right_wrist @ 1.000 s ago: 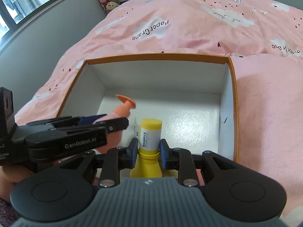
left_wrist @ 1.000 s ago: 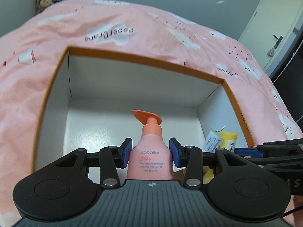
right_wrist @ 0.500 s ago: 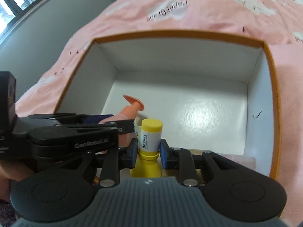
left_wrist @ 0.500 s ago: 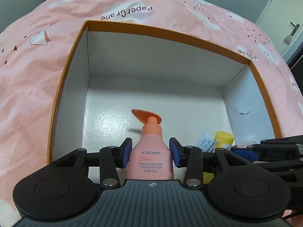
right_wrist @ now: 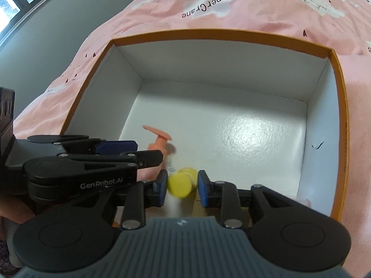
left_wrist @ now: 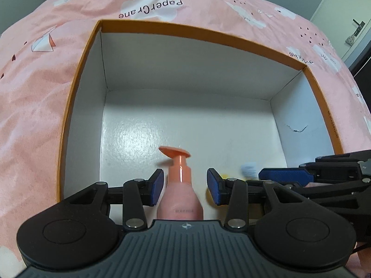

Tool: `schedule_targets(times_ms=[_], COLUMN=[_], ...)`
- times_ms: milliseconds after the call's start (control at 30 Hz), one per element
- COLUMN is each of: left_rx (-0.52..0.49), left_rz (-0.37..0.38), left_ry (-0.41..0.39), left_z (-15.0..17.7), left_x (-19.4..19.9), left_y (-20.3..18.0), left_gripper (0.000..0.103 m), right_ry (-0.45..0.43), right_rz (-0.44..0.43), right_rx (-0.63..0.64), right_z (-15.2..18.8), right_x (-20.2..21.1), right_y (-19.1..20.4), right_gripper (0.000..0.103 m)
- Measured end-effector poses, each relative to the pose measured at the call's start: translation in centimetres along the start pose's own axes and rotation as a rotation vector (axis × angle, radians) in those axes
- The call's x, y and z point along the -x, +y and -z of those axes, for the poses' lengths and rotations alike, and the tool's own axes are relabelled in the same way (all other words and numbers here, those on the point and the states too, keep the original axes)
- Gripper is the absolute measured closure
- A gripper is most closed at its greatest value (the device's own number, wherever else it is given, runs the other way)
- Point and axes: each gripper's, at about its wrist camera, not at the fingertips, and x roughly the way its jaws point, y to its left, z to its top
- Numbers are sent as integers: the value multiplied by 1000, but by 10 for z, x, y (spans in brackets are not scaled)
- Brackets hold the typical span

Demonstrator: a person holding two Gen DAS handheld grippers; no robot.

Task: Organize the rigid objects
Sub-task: 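Carry the tube and pump bottle into the orange box with both tools, then open both tools to release the tube and pump bottle, then withdraw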

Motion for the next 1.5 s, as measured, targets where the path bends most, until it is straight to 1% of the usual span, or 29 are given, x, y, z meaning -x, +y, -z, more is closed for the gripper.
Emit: schedule_targets(times_ms=[33,100,167,300,367,433,500,600,733,867,900,967,1033,1133,1200,1233,1300,1433,1500], left_rx=[1,-5,-20,-39,-48,-54,-59,-38,-3,20,32,57,61,55,51,49,47,29,13], left_rz=[10,18,5,-9,-18,-29,-36,-27,-15,-9,-2,20,31,41,69,71,53,40,24], left_ry=[5,12,33,57,73,98,105,116,96,71,70,73,67,53,40,38,27,-42,-82], left_z=[0,0,0,1,1,1,1,1,4,8,8,7,7,8,8,8,9,14,19], left_x=[1,4,5,3,-1,-6,-7,-8,-7,-6,-6,-6,-6,-4,-4,-3,0,20,34], left_y=[0,1,1,-2,-4,-5,-6,-5,-5,-2,1,5,7,5,4,3,0,-8,-14], left_gripper=[55,55,60,65,67,68,68,68,68,69,69,70,70,70,70,70,70,70,70], right_ry=[2,5,15,60,59,54,65,104,155,171,179,198,197,178,164,154,125,47,7], right_rz=[2,6,12,17,25,40,57,41,47,52,44,35,18,49,61,66,81,102,107], right_rx=[2,9,19,31,36,46,51,53,36,4,-5,-28,-40,-15,-10,-9,-3,15,11], right_z=[0,0,-1,-5,-4,-3,-1,2,3,4,5,7,8,9,10,10,13,20,25], right_x=[0,-1,-2,-3,0,2,4,7,6,-5,-8,-16,-20,-15,-8,-4,7,29,39], right_y=[1,2,3,10,12,13,14,13,13,16,17,17,18,22,22,21,20,23,23], right_gripper=[76,85,85,87,87,89,96,96,95,95,97,98,98,97,96,95,92,90,85])
